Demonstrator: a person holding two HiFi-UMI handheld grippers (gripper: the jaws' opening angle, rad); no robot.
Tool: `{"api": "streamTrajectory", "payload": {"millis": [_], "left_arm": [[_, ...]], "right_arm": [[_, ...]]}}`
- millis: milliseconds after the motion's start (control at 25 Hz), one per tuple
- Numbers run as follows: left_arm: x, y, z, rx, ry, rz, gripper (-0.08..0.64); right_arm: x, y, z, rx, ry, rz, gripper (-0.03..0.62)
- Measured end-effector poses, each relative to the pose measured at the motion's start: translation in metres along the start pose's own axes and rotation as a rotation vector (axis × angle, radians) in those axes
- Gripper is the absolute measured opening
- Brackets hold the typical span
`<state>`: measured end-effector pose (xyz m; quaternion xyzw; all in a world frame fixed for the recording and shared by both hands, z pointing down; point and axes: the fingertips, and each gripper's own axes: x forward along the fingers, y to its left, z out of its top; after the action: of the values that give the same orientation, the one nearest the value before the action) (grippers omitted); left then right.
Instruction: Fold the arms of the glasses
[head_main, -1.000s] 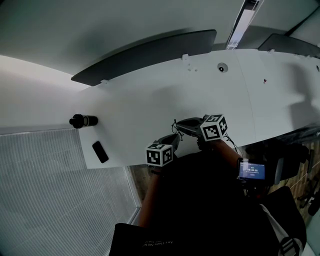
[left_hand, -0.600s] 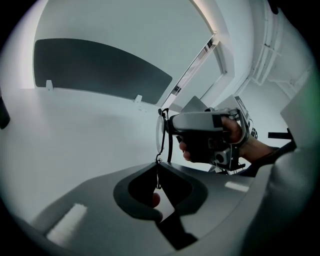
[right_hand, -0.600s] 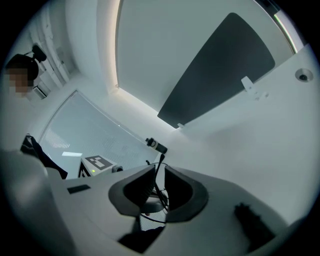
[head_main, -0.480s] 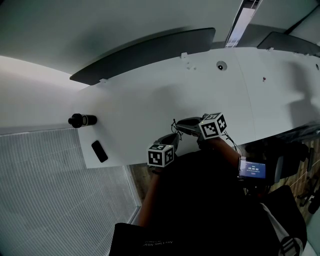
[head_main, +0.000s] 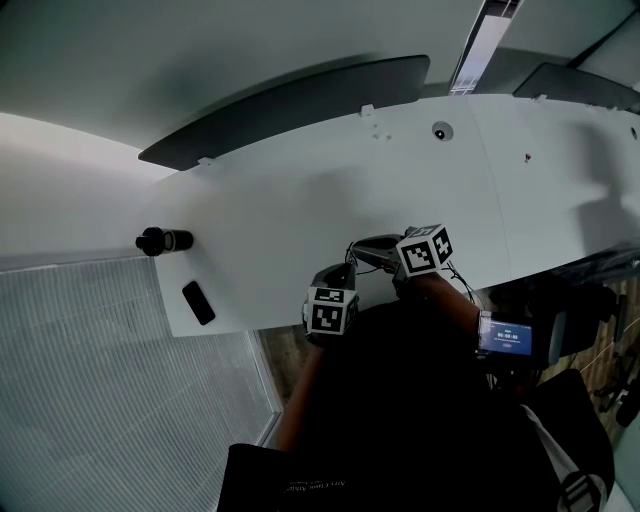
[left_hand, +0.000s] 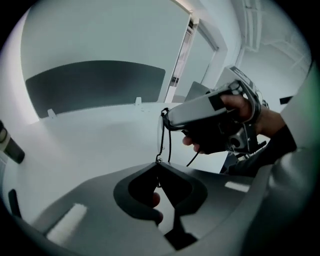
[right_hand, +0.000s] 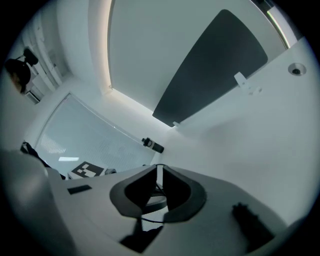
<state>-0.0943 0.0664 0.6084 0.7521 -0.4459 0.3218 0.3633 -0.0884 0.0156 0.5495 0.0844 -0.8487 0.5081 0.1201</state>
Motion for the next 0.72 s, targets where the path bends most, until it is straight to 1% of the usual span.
{"api": "streamTrajectory", "payload": {"millis": [120,240,360,440,560,640,720], "left_arm": [[0.0,-0.002,-0.001,-0.135,-0.022,-0.066,0.02],[-0.002,-0.002,-0.001,-0.317,-0.047,-0.147,0.021],[-0.005,0.01,-0.001,-0.464,-0.083,-0.187,0.021],[-0.009,0.018,0.001,-0.537,-0.11,-0.209,0.021],[-0.014,0.026,0.005,-0.622,-0.147,-0.248,0.021],[-0.016,0.028,0.005,-0.673,-0.161,-0.271,0.021],[-0.015,0.029,0.005,-0.703,-0.169,-0.287,0.021]], "right_arm": [[-0.002,-0.001,0.003,-0.018,-0.011,-0.009,0.041],[-0.006,-0.003,0.005,-0.048,-0.02,-0.015,0.041],[-0.011,-0.005,0.002,-0.111,0.01,-0.034,0.041],[-0.014,-0.004,-0.005,-0.164,0.057,-0.037,0.041],[-0.019,0.002,-0.021,-0.23,0.131,-0.025,0.041],[-0.022,0.002,-0.03,-0.252,0.167,-0.022,0.041],[-0.025,0.0,-0.035,-0.264,0.175,-0.026,0.041]]}}
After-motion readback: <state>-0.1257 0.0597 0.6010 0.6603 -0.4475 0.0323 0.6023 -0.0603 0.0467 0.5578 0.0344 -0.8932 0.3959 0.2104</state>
